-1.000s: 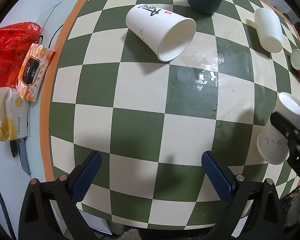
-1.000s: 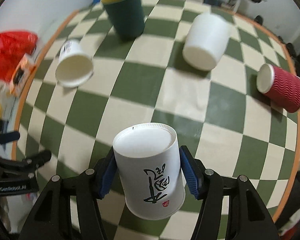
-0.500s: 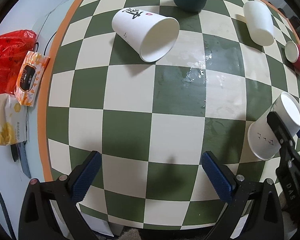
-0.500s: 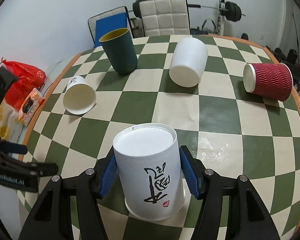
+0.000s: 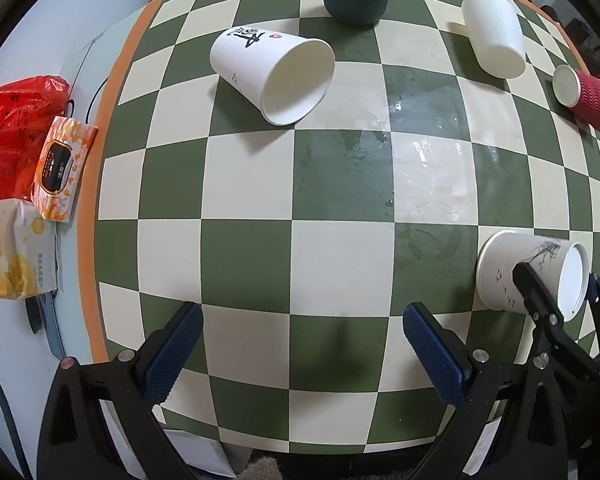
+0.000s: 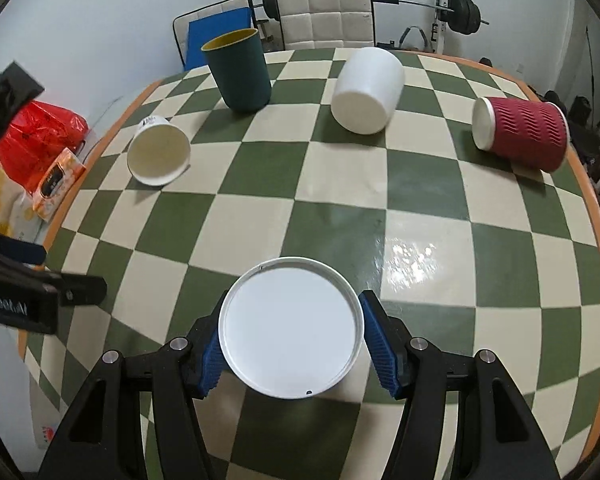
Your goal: Flip cup upside down
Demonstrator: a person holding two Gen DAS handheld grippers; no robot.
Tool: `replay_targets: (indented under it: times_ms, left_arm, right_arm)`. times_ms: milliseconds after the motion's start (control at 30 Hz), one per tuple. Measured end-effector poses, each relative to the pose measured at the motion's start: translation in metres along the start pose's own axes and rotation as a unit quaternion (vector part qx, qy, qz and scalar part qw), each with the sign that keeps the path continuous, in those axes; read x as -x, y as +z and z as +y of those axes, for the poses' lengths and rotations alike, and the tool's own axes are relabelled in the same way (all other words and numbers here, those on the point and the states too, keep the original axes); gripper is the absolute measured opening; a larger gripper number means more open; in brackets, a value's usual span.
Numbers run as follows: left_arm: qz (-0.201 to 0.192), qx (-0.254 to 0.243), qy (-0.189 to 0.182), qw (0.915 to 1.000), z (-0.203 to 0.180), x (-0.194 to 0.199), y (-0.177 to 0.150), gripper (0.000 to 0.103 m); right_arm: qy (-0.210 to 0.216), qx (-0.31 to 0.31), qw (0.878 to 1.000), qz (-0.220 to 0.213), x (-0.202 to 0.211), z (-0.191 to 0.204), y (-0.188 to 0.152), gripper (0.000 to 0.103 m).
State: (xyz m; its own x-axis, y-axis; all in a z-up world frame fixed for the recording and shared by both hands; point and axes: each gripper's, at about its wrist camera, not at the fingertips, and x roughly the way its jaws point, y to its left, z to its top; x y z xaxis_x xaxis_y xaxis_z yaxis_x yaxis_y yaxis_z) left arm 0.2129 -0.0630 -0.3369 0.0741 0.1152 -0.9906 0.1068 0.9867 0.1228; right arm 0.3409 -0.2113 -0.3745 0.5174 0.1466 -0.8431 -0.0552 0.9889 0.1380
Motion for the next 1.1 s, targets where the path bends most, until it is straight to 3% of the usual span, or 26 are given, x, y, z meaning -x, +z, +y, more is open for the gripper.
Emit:
replay_targets:
  times_ms: [233,267,333,467,633,833,1100]
  left_arm:
    - [-0.012,-0.005,-0.004,0.9999,0.002,0.005,-0.002,0.103]
    - [-0.014,-0.007,-0.004,0.9999,0.002,0.007,-0.003,0.102]
    - [-0.019,-0.01,-0.006,0.9998,0.003,0.01,-0.004,0.102]
    - [-0.034,-0.018,-0.012,0.9992,0.004,0.019,-0.009,0.102]
    - [-0.066,-0.03,-0.017,0.9972,0.005,0.044,-0.019,0.102]
    - [-0.103,-0.026,-0.03,0.9939,0.005,0.087,-0.038,0.102]
    - [-0.159,-0.02,-0.036,0.9864,-0.002,0.154,-0.073,0.102]
  right_arm:
    - [-0.012,-0.024,0.999,0.034,0.002,-0.002,-0.003,0.065]
    - [-0.016,-0.028,0.999,0.042,0.002,-0.002,-0.003,0.068]
    - [-0.025,-0.039,0.997,0.056,0.003,-0.003,-0.003,0.087]
    - [-0.033,-0.054,0.996,0.069,0.011,-0.001,-0.003,0.093]
    - [-0.059,-0.087,0.992,0.071,0.038,-0.001,-0.001,0.095]
    - [-0.13,-0.113,0.983,0.066,0.088,-0.001,0.004,0.095]
    - [-0.144,-0.115,0.982,0.04,0.174,0.004,0.007,0.095]
